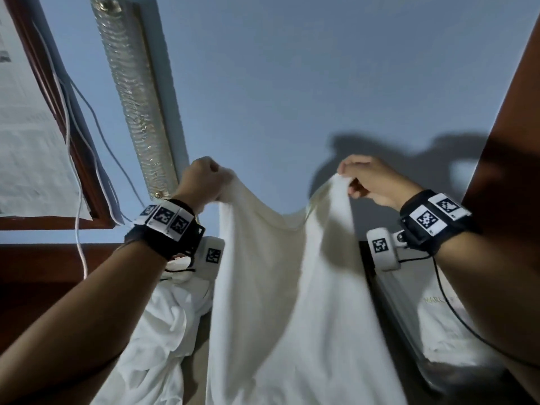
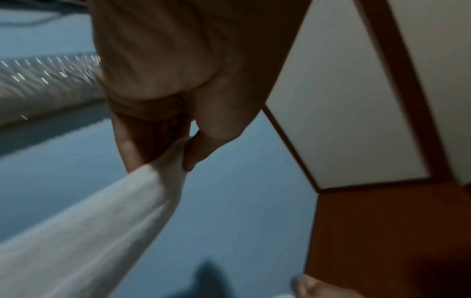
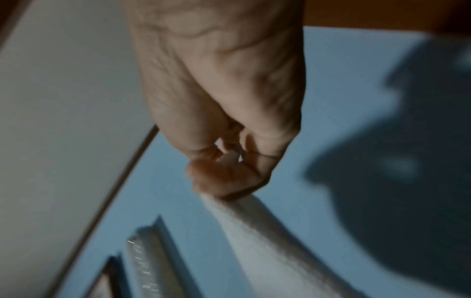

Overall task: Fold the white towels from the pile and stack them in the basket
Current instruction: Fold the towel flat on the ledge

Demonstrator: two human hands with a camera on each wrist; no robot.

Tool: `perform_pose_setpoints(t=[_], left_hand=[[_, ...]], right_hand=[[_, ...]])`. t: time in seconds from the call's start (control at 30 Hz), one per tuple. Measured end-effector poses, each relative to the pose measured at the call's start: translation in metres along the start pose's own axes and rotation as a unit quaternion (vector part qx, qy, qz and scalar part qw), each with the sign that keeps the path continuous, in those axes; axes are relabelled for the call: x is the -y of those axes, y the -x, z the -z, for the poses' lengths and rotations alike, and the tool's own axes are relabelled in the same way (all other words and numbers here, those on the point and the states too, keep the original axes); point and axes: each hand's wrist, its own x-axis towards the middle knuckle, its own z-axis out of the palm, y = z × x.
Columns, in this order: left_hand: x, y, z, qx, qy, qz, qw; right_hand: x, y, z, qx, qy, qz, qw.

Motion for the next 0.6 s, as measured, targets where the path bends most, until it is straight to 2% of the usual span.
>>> perform_pose_setpoints(t=[0.1, 0.17, 0.2, 0.27, 0.33, 0.4, 0.43, 0.5, 0.6], left_hand=[[-0.027, 0.023, -0.018, 0.031, 0.139, -0.011, 0.99], [-0.044, 0.039, -0.025, 0.042, 0.214, -0.027, 0.976], [-0.05, 0.043, -0.026, 0.04, 0.249, -0.038, 0.967], [-0.055, 0.053, -0.026, 0.025, 0.306, -0.052, 0.95], [-0.056, 0.063, -0.027, 0.007, 0.369, -0.071, 0.927], [-0.058, 0.074, -0.026, 0.005, 0.409, -0.088, 0.908], [-0.058, 0.077, -0.026, 0.009, 0.412, -0.098, 0.906], [-0.059, 0.082, -0.025, 0.023, 0.395, -0.117, 0.911], [-0.057, 0.085, -0.022, 0.033, 0.387, -0.122, 0.913]], right_hand=[[0.033, 0.027, -0.024, 0.144, -0.118, 0.045, 0.981], [0.05, 0.043, -0.036, 0.218, -0.132, 0.099, 0.962], [0.057, 0.05, -0.042, 0.228, -0.115, 0.141, 0.956], [0.07, 0.06, -0.054, 0.177, -0.055, 0.248, 0.951], [0.077, 0.064, -0.064, 0.063, 0.012, 0.355, 0.933], [0.078, 0.066, -0.071, -0.041, 0.072, 0.414, 0.906], [0.079, 0.067, -0.075, -0.07, 0.091, 0.432, 0.895], [0.081, 0.066, -0.081, -0.095, 0.121, 0.455, 0.877], [0.083, 0.064, -0.087, -0.072, 0.142, 0.463, 0.872]])
